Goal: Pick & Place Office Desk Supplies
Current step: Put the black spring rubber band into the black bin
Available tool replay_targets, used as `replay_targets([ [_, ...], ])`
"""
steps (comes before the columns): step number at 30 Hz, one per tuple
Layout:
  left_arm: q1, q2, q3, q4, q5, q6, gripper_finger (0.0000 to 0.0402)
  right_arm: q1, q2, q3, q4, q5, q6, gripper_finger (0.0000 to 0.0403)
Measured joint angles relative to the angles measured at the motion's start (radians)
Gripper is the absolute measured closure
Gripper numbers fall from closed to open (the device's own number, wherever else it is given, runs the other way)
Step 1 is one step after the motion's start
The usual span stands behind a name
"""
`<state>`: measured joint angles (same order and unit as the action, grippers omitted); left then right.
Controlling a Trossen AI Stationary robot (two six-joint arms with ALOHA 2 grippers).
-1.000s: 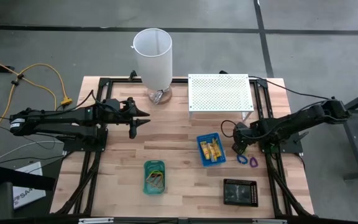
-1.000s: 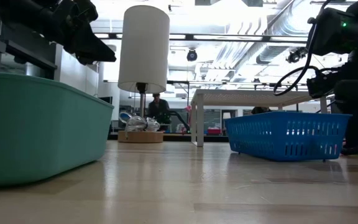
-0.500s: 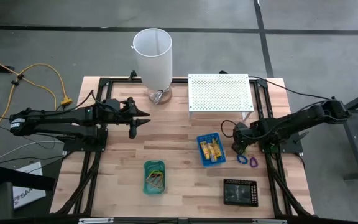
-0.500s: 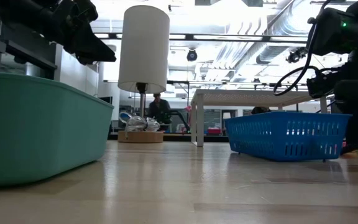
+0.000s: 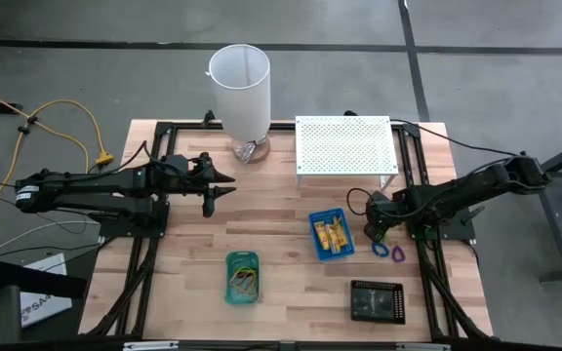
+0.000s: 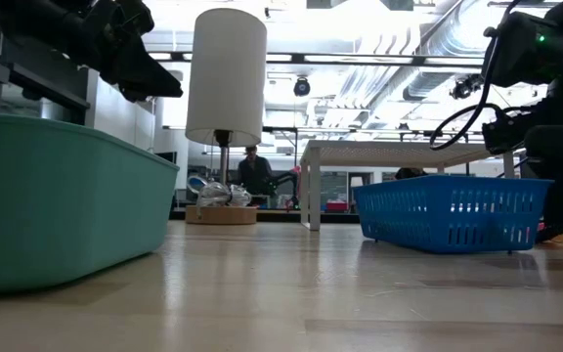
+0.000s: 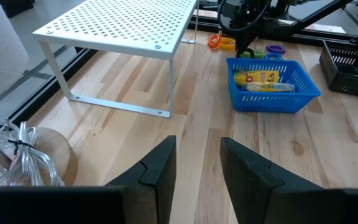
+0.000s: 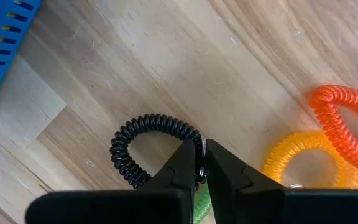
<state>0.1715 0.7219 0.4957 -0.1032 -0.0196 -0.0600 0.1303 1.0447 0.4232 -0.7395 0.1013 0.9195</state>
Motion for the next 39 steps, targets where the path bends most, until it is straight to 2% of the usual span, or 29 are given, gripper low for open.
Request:
replay_targets([
  [11,0.0,0.0,0.0,0.0,0.0,0.0,0.0282,0.0,-0.001,0.001,0.021,0.0,0.0,0.0399],
  [34,0.0,0.0,0.0,0.0,0.0,0.0,0.0282,0.0,-0.155,0.002,0.026,0.006,0.0,0.0399],
  [39,0.0,0.0,0.0,0.0,0.0,0.0,0.0282,0.0,-0.165,0.05,0.016,0.025,-0.015,0.0399],
])
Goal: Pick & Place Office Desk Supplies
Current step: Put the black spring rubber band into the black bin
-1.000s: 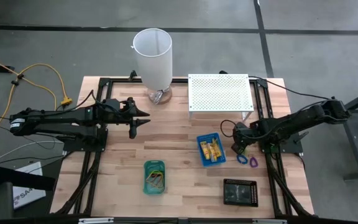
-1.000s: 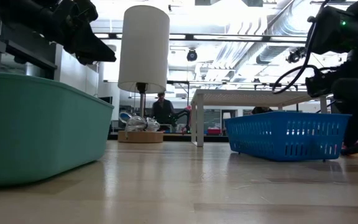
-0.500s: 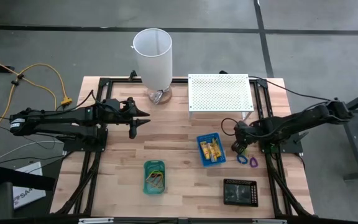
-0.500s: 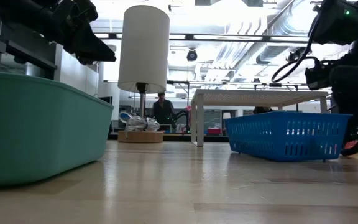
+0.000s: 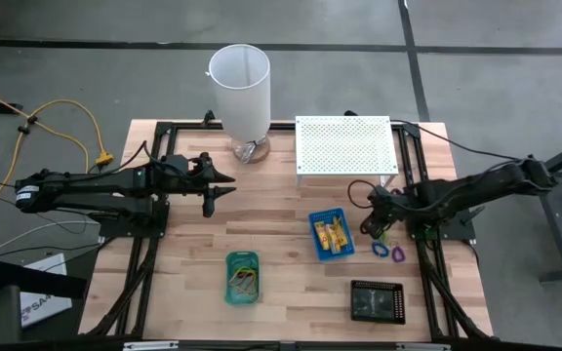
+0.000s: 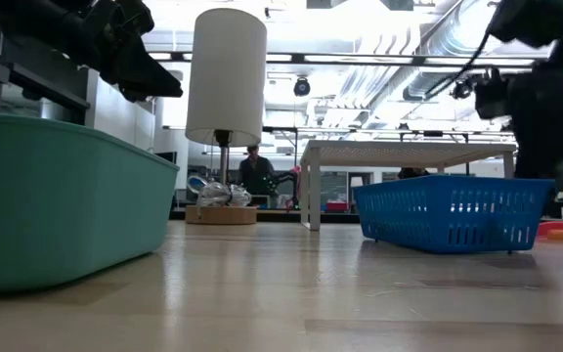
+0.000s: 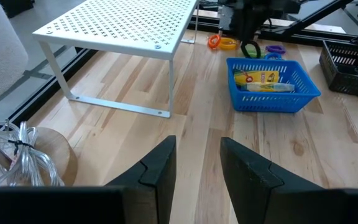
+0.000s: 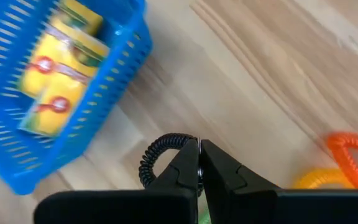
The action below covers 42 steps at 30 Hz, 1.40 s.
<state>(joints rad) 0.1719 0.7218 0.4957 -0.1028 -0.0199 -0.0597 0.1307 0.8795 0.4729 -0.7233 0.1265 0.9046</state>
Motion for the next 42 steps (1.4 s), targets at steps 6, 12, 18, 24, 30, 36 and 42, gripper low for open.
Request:
replay_targets([
  [6,0.0,0.0,0.0,0.0,0.0,0.0,0.0282,0.0,-0.009,0.108,-0.08,0.003,-0.026,0.0399],
  [12,0.0,0.0,0.0,0.0,0.0,0.0,0.0282,0.022,-0.009,0.179,-0.135,0.01,-0.037,0.0399],
  [18,0.0,0.0,0.0,0.0,0.0,0.0,0.0282,0.065,-0.008,0.18,-0.134,0.009,-0.008,0.0399],
  [24,0.0,0.0,0.0,0.0,0.0,0.0,0.0282,0.133,-0.007,0.18,-0.108,0.0,0.028,0.0399],
  [30,0.0,0.0,0.0,0.0,0.0,0.0,0.0282,0.241,-0.006,0.18,-0.086,-0.001,0.078,0.0399],
  [36,0.0,0.0,0.0,0.0,0.0,0.0,0.0282,0.334,-0.006,0.18,-0.071,-0.001,0.078,0.0399],
  [42,0.0,0.0,0.0,0.0,0.0,0.0,0.0282,0.418,-0.006,0.18,-0.071,-0.002,0.078,0.0399],
])
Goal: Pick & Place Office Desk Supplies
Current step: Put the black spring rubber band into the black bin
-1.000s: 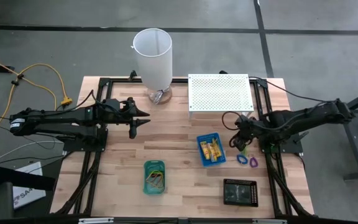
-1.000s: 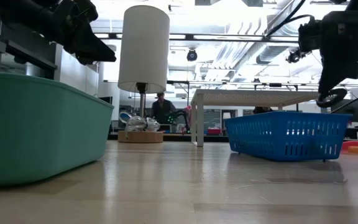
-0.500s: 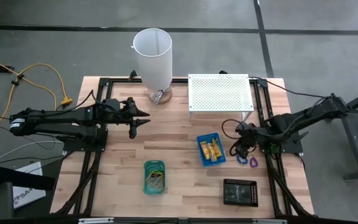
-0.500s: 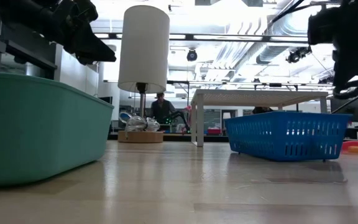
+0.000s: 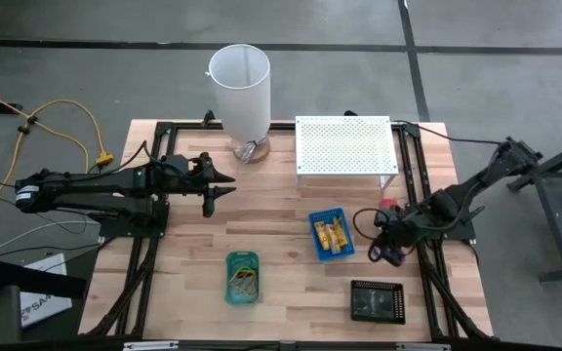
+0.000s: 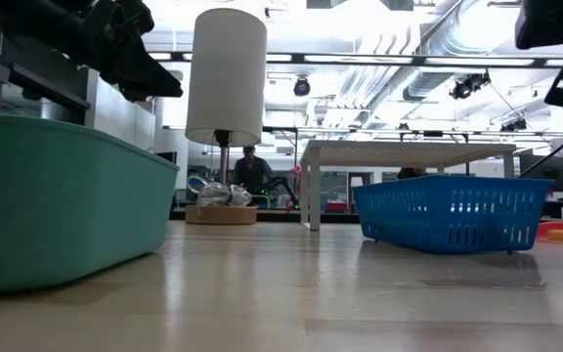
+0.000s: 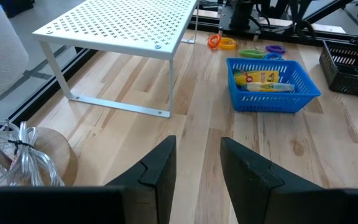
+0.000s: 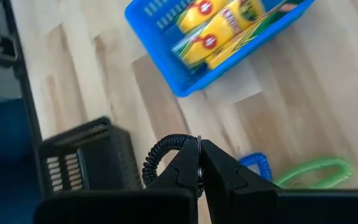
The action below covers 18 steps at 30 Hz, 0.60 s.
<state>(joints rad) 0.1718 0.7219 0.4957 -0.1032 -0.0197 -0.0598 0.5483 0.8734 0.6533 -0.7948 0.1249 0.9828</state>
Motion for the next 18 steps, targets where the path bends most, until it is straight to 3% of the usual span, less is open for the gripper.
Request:
replay_targets([
  [18,0.0,0.0,0.0,0.0,0.0,0.0,0.0282,0.207,0.029,0.0,0.031,-0.015,-0.018,0.0399],
])
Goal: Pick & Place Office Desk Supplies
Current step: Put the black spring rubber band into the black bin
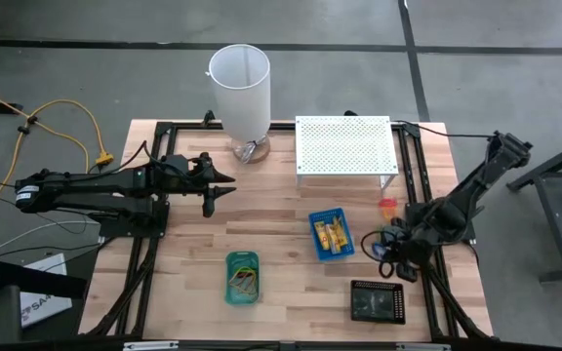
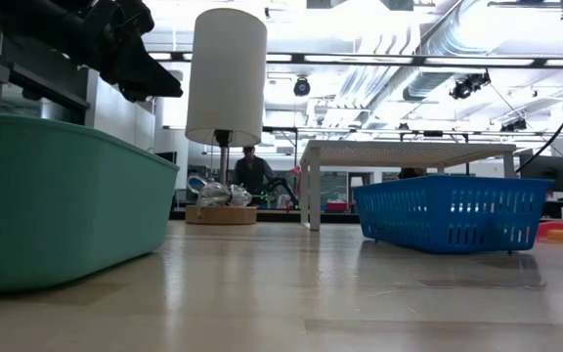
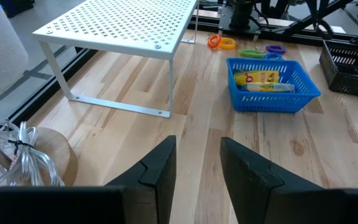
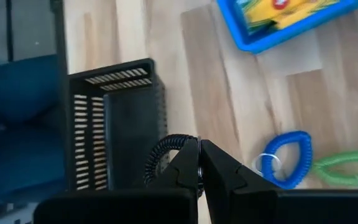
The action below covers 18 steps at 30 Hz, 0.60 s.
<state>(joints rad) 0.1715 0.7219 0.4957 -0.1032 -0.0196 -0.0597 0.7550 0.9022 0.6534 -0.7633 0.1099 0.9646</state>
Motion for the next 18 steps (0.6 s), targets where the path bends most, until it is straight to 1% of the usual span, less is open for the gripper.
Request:
replay_targets([
  [4,0.0,0.0,0.0,0.0,0.0,0.0,0.0282,0.013,0.033,0.0,0.019,-0.006,-0.001,0.0399],
  [7,0.0,0.0,0.0,0.0,0.0,0.0,0.0282,0.02,0.079,0.0,0.05,-0.021,-0.035,0.0399],
  [12,0.0,0.0,0.0,0.0,0.0,0.0,0.0282,0.023,0.163,0.0,0.189,-0.08,-0.081,0.0399],
  [18,0.0,0.0,0.0,0.0,0.0,0.0,0.0282,0.049,0.255,0.0,0.316,-0.094,-0.105,0.0399],
])
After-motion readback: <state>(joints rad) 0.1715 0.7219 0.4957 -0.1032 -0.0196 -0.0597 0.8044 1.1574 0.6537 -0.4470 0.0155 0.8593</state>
